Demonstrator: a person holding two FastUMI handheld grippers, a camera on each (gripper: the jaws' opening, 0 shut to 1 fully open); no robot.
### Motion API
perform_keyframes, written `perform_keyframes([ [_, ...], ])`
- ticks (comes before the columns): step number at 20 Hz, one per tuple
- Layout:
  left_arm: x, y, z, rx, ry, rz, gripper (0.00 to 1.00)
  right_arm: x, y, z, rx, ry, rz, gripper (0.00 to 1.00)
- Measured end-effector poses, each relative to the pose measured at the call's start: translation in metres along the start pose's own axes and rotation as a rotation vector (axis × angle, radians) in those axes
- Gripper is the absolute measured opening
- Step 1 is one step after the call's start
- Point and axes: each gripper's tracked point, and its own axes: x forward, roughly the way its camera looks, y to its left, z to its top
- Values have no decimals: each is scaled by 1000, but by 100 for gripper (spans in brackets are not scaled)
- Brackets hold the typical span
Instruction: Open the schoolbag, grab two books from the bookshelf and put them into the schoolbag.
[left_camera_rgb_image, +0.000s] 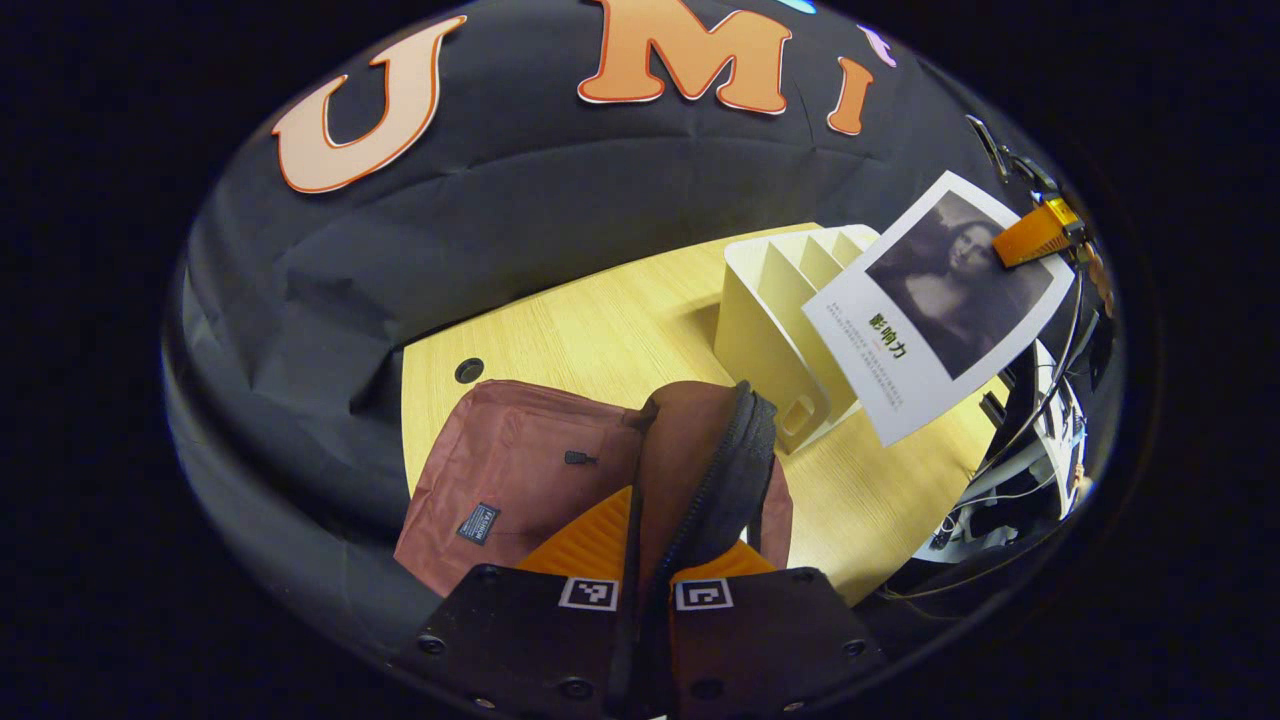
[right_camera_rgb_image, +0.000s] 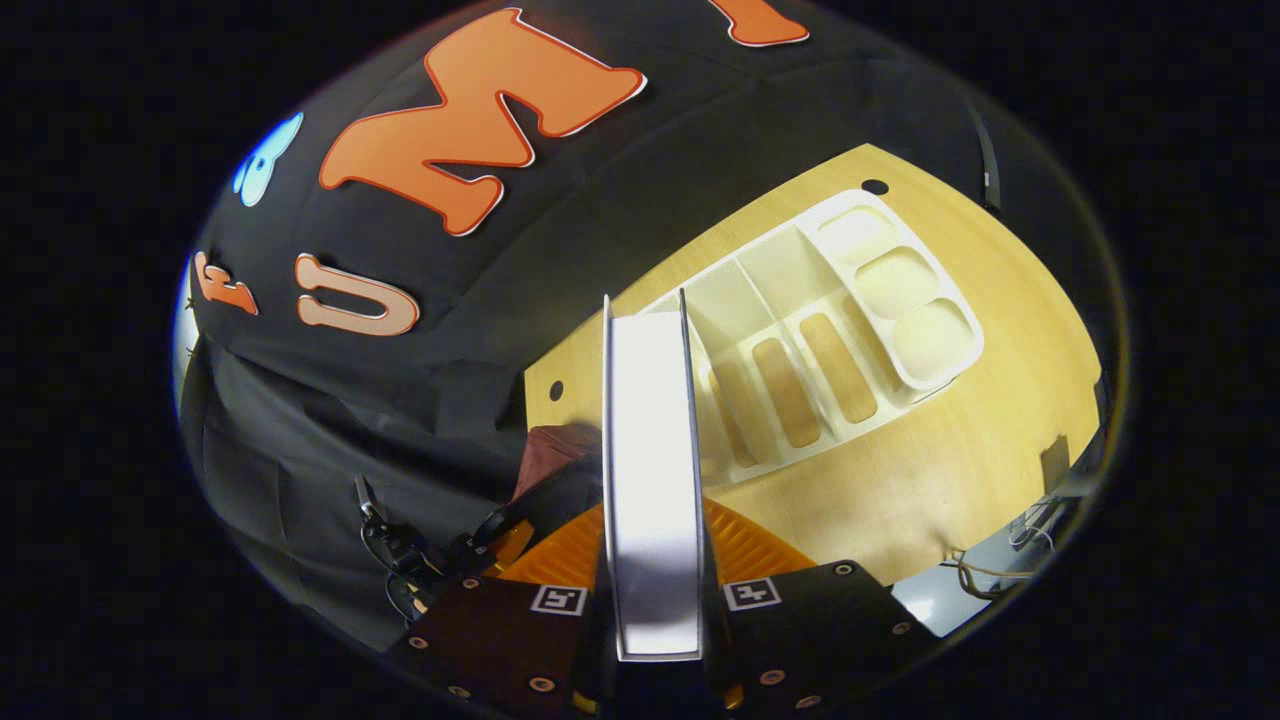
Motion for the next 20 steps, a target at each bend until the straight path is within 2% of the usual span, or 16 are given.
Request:
perform_keyframes([
  [10,-7,12,20,-26,-20,1,7,71,50,-62,69,72,169,35],
  [14,-10,17,25,-18,-27,0,7,108,52,-93,100,116,180,35],
  [17,-11,19,32,-28,-36,-5,7,126,53,-102,101,94,185,35],
  [18,-11,19,33,-26,-39,-5,2,129,55,-104,102,89,187,35],
  [19,-10,17,33,-18,-35,-11,2,135,57,-106,107,81,188,35],
  [20,-10,16,34,-13,-36,-16,7,140,58,-109,112,77,189,35],
])
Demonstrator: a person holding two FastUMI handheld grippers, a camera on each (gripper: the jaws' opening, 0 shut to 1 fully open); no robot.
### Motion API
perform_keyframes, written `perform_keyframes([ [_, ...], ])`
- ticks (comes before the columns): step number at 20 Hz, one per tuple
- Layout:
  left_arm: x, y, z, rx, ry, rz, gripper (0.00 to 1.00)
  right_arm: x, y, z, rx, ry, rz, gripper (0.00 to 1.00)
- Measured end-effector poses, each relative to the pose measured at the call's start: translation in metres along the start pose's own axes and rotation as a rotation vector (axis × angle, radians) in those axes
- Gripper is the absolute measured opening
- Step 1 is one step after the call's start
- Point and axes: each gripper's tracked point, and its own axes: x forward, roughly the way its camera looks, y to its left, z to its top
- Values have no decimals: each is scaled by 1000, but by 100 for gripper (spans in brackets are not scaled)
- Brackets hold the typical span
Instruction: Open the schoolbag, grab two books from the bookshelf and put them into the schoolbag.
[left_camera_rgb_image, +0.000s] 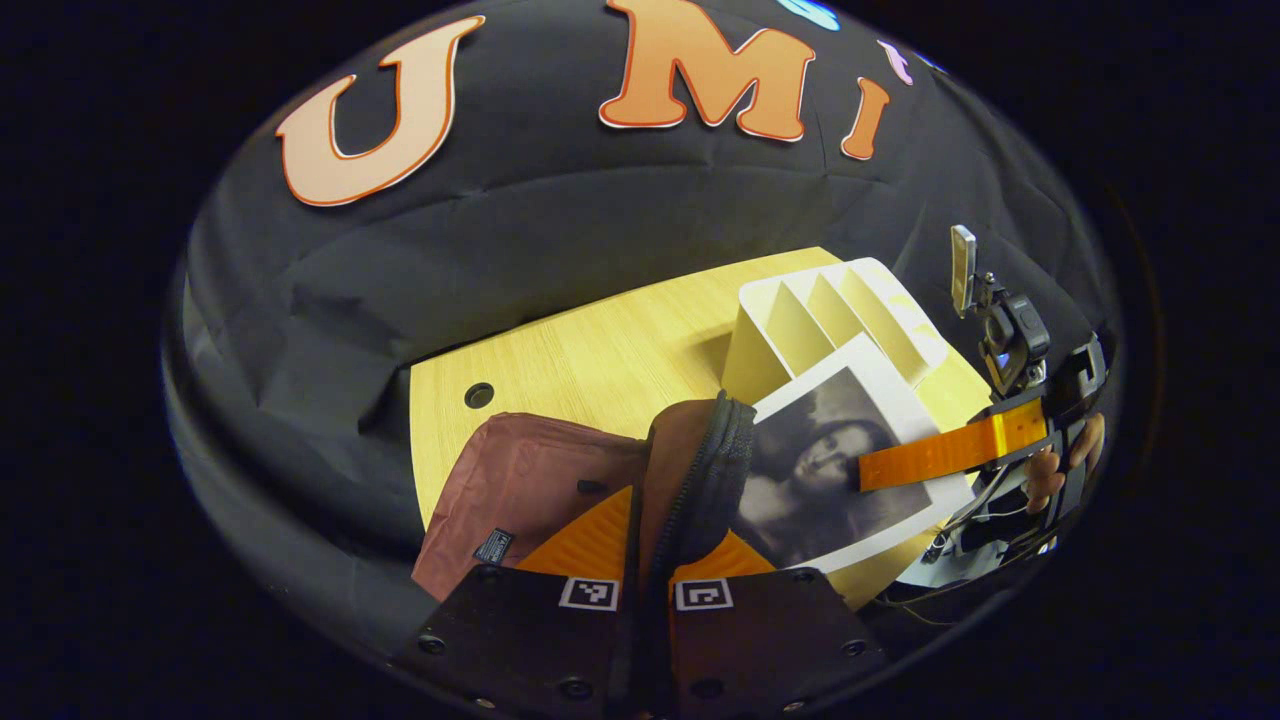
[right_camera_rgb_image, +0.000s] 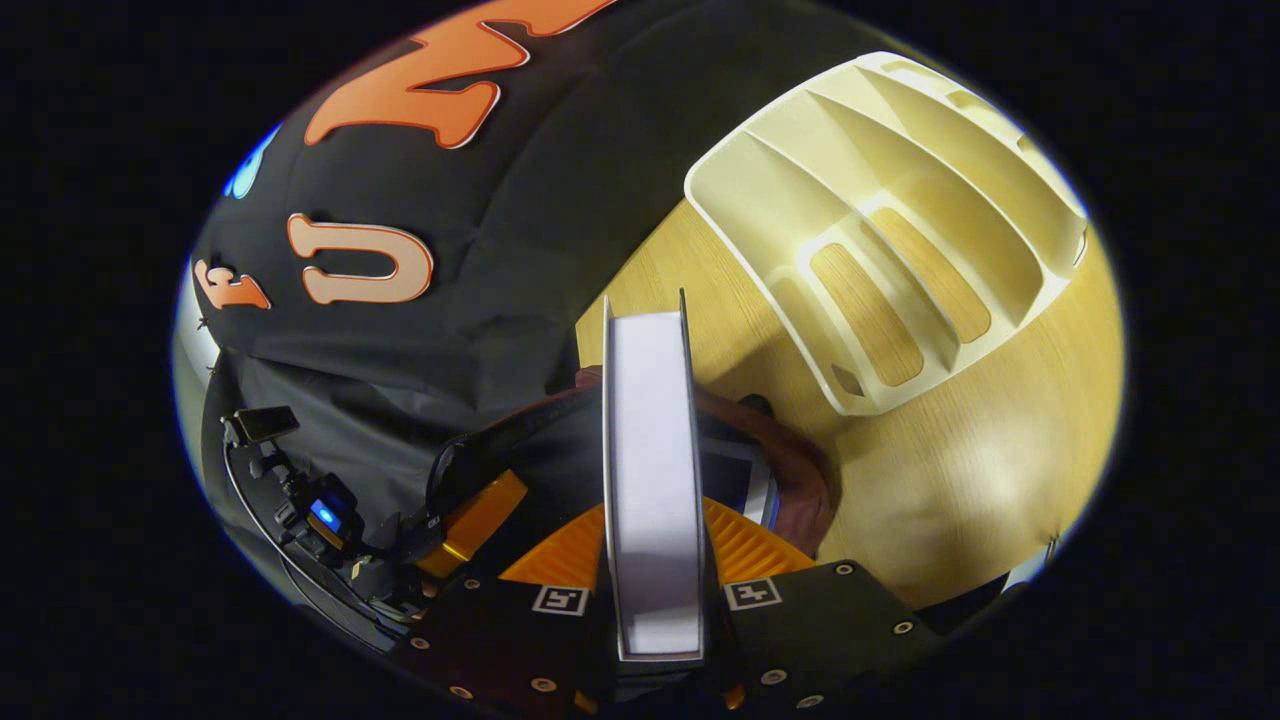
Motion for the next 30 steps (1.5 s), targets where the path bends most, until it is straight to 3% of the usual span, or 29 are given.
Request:
perform_keyframes([
  [10,1,-21,8,51,-32,-55,7,71,1,-30,15,-12,12,35],
  [24,-6,-41,16,106,-109,-49,6,135,9,-59,-89,11,47,37],
  [30,-12,-36,10,46,-143,-48,6,152,15,-69,-132,66,16,40],
])
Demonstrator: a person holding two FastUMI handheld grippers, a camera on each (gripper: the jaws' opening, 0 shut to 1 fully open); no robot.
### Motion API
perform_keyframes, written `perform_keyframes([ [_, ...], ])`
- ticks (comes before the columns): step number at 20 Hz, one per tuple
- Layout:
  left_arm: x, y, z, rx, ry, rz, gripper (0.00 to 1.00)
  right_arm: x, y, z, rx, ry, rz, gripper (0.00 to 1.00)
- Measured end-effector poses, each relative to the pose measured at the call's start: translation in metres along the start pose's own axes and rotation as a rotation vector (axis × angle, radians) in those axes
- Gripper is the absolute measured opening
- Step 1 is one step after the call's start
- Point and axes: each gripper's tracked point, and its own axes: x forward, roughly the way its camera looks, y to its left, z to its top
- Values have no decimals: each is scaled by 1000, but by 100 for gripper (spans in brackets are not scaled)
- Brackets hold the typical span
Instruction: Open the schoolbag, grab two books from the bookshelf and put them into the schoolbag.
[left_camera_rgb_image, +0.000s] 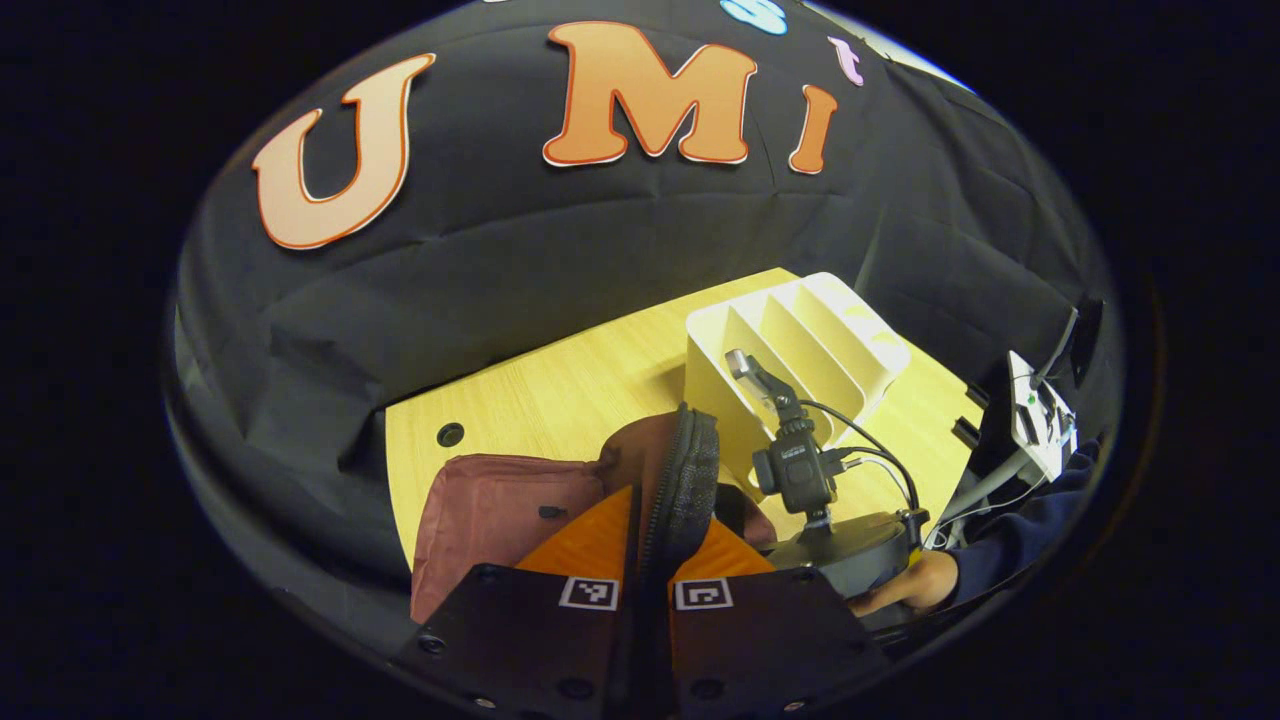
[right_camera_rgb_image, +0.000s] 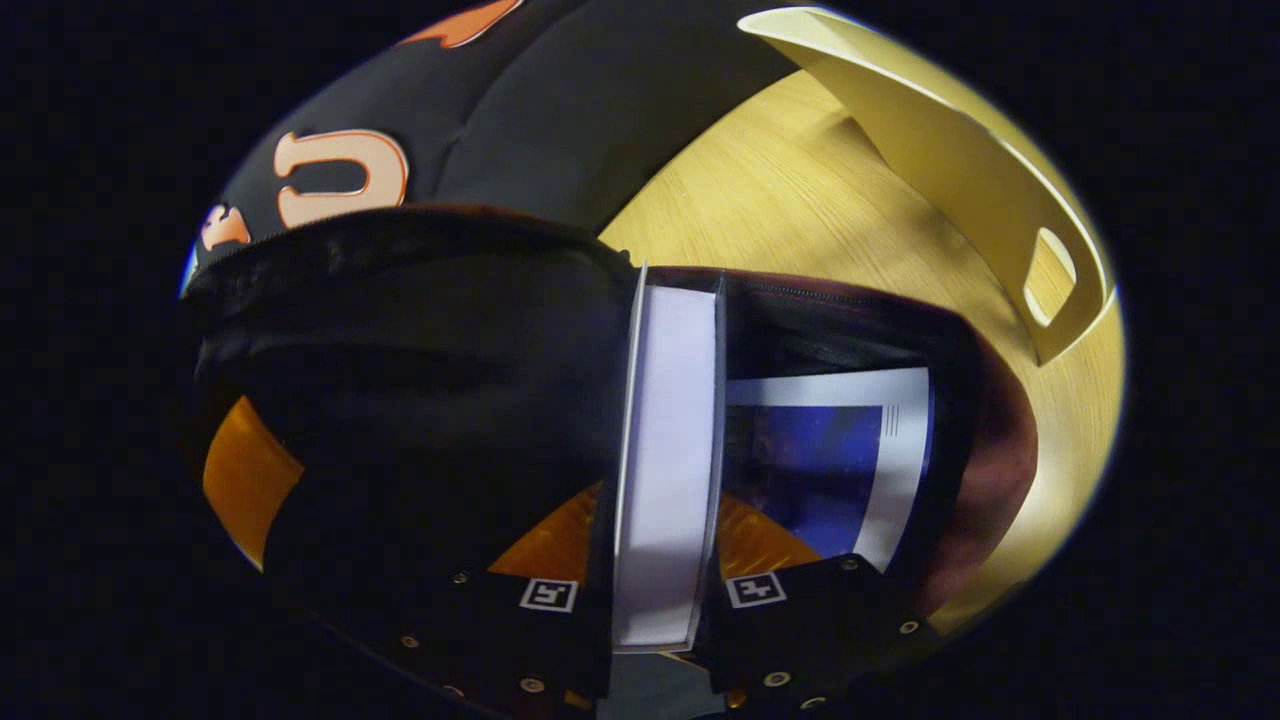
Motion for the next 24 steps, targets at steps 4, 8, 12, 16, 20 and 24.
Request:
perform_keyframes([
  [4,-2,17,-8,-55,-17,23,7,-5,-20,0,-118,-10,-140,56],
  [8,1,22,-13,-97,-26,37,6,-36,-30,7,-224,-28,-206,74],
  [12,4,12,-18,-105,-19,82,7,-73,-36,38,-297,-99,-227,82],
  [16,7,-13,-16,-105,-12,123,14,-127,-51,75,-400,-194,-261,85],
  [20,10,-45,-11,-128,-11,152,22,-181,-72,102,-413,-250,-275,91],
  [24,10,-84,0,-149,-38,160,42,-239,-85,136,-449,-339,-276,93],
])
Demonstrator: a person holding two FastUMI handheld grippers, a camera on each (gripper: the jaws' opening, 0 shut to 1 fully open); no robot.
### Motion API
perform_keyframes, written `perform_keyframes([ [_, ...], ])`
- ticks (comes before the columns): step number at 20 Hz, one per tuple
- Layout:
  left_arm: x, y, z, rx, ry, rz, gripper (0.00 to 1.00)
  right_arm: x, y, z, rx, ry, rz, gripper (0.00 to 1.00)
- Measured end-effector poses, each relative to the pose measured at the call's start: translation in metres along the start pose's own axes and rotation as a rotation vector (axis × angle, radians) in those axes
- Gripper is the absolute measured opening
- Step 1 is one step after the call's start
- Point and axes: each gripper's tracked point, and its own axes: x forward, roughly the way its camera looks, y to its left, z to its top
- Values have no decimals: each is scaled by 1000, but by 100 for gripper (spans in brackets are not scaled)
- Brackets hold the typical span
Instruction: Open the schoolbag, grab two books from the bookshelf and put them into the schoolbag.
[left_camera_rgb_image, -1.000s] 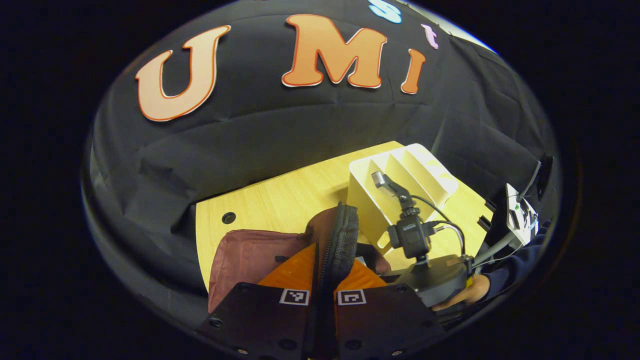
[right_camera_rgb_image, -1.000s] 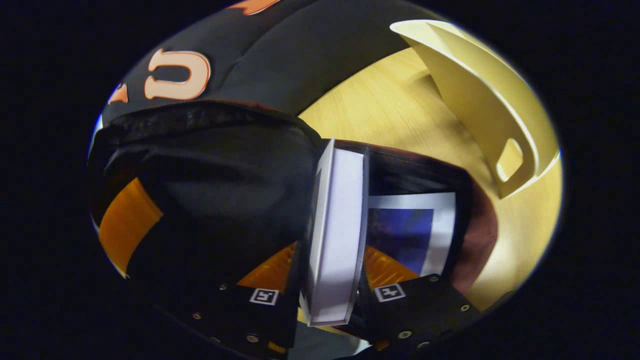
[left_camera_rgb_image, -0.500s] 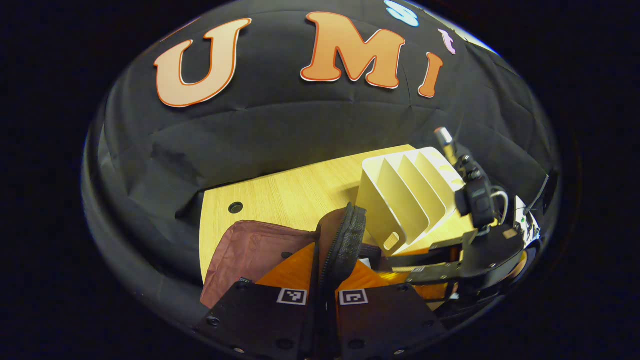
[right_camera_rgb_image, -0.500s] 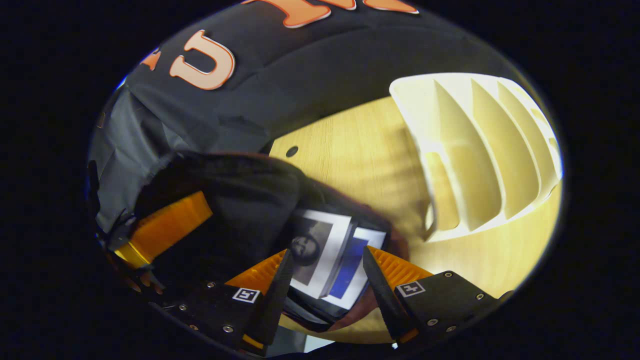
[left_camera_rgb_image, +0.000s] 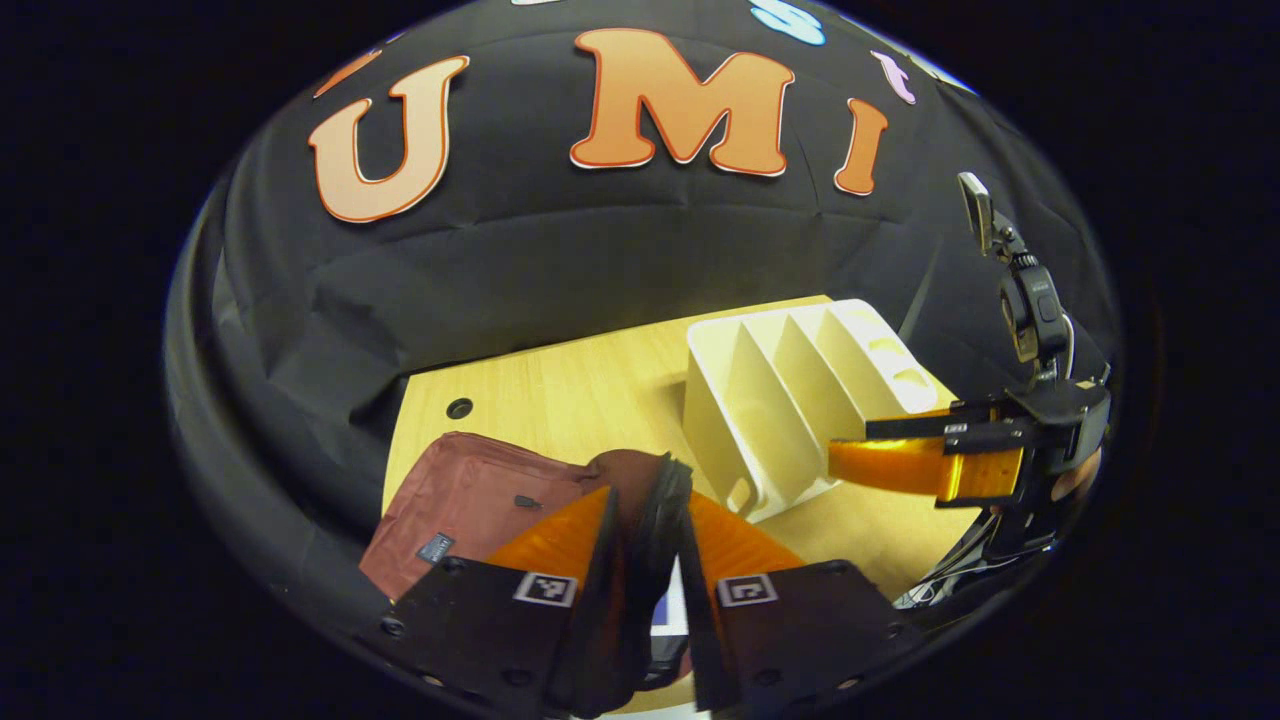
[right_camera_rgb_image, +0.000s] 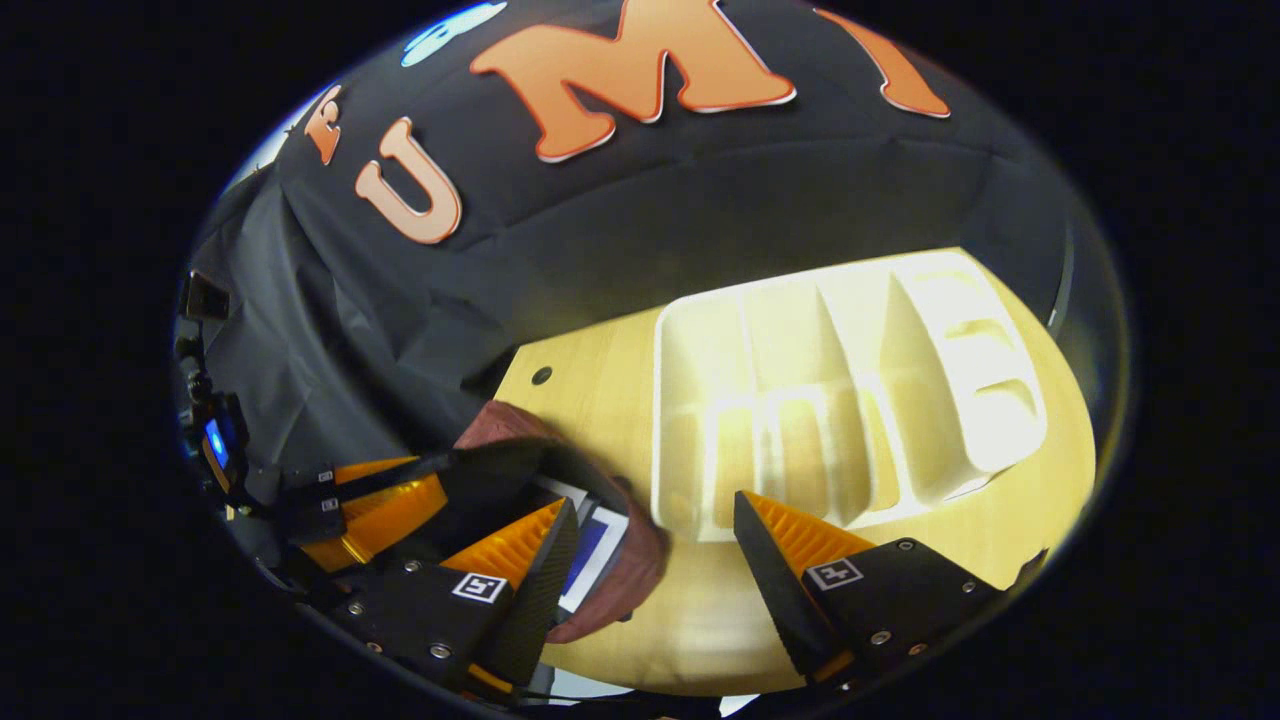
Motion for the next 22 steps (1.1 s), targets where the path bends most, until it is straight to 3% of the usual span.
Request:
perform_keyframes([
  [3,-1,-30,18,-6,-54,32,86,-24,-28,25,-50,-71,-24,93],
  [5,-4,-55,32,-6,-93,35,96,-42,-39,41,-72,-116,-30,93],
  [11,-28,-117,71,-69,-257,84,98,-87,-66,85,-175,-285,-35,95],
  [15,-48,-146,92,-113,-370,125,98,-129,-108,109,-262,-389,-45,95],
  [19,-67,-173,125,-179,-500,101,98,-156,-115,124,-301,-422,-37,95],
  [22,-79,-178,149,-175,-569,106,97,-178,-117,151,-329,-527,-68,95],
])
